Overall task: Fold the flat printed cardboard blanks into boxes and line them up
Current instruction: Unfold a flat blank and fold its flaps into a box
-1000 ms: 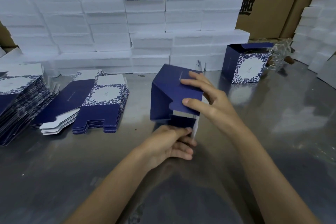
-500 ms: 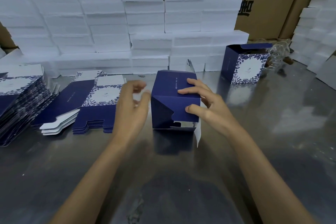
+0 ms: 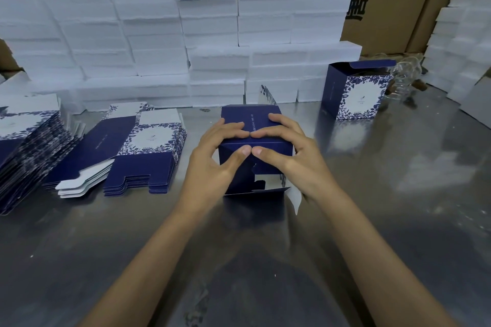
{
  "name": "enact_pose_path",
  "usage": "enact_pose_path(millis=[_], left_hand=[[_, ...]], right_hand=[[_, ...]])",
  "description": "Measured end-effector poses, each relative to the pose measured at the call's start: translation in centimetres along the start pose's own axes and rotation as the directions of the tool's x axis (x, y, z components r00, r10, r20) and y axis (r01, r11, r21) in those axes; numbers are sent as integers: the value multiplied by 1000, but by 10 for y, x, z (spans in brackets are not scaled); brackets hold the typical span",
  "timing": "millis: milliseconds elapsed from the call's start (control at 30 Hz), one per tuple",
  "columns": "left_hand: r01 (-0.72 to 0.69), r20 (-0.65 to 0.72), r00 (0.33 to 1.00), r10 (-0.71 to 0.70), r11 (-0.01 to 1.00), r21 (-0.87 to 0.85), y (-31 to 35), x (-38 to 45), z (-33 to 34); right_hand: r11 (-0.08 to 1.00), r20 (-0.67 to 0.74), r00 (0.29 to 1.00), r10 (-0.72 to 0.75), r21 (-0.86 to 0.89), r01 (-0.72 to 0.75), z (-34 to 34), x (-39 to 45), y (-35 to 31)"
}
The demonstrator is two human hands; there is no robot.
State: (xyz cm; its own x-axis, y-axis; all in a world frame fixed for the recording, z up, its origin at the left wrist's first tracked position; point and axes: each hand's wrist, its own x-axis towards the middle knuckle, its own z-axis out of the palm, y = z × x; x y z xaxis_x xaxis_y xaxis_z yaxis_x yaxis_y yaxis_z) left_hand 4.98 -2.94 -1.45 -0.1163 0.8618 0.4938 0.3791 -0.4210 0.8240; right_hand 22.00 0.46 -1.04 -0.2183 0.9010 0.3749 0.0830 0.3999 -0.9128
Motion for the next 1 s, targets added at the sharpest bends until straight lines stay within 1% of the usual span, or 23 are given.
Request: enact_pose_path(millis=[233,467,533,600,667,733,800,900,1000], left_hand=[[8,-35,999,-8,1000,-12,1,0,2],[-6,-26,1000,5,1000,-29,-4,2,0],[-32,-46,998,31,999,-27,-8,2,1],[-94,-111,989,97,995,28,-11,-1,9],[-128,-155,978,138,989,75,-12,-3,15],[-126,-139,981,134,990,67,-12,-1,14],[-82,-74,994,84,996,25,-12,2,6],[-12,19,1000,12,999,-42,-11,7,-6],[-18,-6,1000,18,999,-31,-7,7,-5]], right_hand=[[999,-34,999,4,37,-3,5,1,0],[997,-15,999,30,75,-29,4,1,-2],[997,-27,999,20,69,-18,5,0,-2],[999,-62,998,0,54,4,8,1,-1],[999,-95,995,-22,39,26,11,0,0],[998,-101,994,-31,49,36,11,2,2],[997,-66,998,-15,71,19,7,3,1],[999,-19,1000,-7,53,8,2,3,2],[999,-46,999,-10,53,13,2,3,3]])
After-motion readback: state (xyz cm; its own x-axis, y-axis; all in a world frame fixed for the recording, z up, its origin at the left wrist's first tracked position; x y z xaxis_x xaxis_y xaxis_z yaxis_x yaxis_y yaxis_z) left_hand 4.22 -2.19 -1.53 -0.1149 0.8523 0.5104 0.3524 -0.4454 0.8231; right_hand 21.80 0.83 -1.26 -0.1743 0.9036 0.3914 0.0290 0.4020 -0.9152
